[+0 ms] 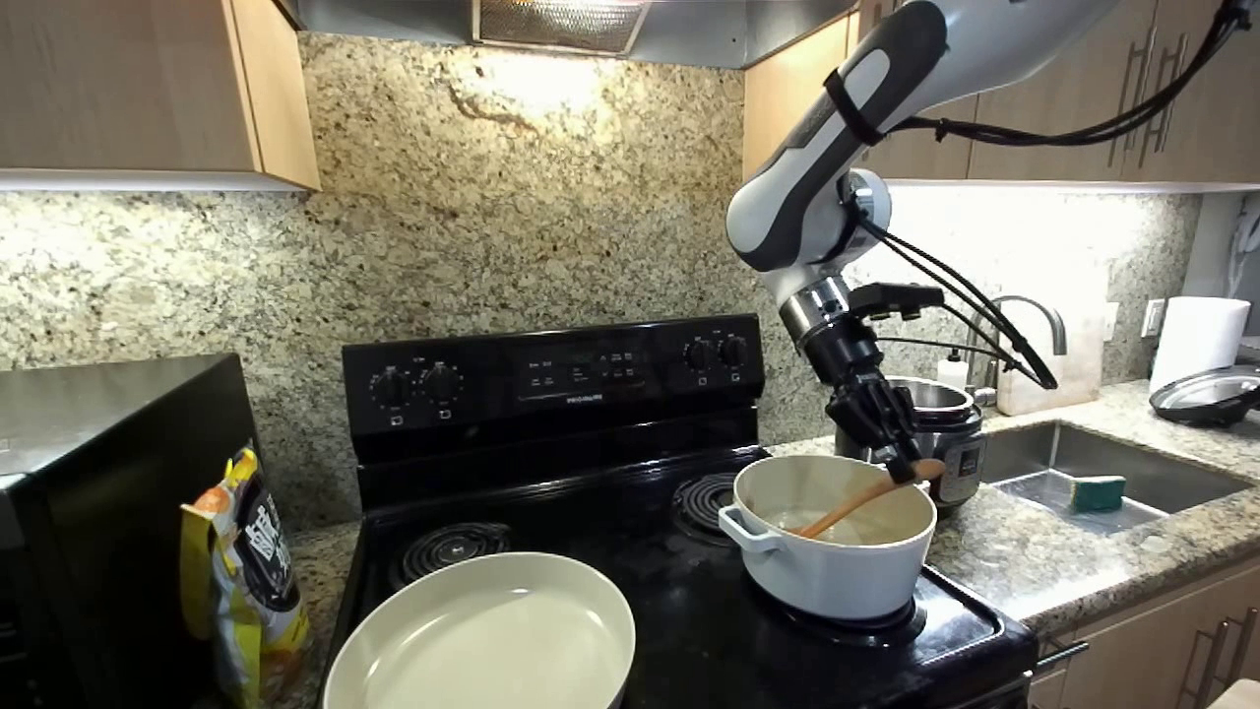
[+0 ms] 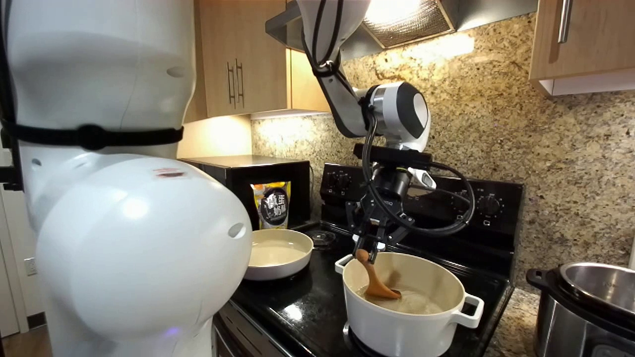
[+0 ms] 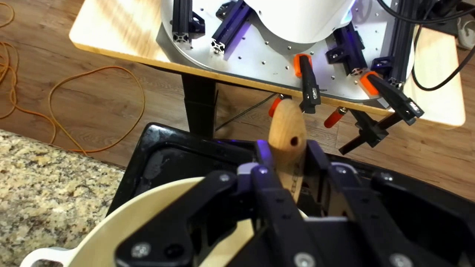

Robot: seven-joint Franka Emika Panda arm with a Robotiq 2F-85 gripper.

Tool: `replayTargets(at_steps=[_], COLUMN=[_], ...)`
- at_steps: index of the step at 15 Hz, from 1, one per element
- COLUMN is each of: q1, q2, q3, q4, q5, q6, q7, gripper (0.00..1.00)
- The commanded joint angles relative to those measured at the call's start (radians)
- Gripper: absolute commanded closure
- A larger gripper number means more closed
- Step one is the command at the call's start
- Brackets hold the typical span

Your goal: Mix the things in the pot with the wooden spoon

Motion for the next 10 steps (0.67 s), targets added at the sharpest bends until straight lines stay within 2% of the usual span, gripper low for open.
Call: replayTargets(at_steps=[1,10], q1=[0.002,-0.052], q2=[-0.019,0.014], q3=[0.006,-0.056], q4=[-0.006,0.018], q5=[-0.040,-0.048], q6=[0.004,-0.010], q7=[-0.018,0.010], gripper=[0.93,0.93])
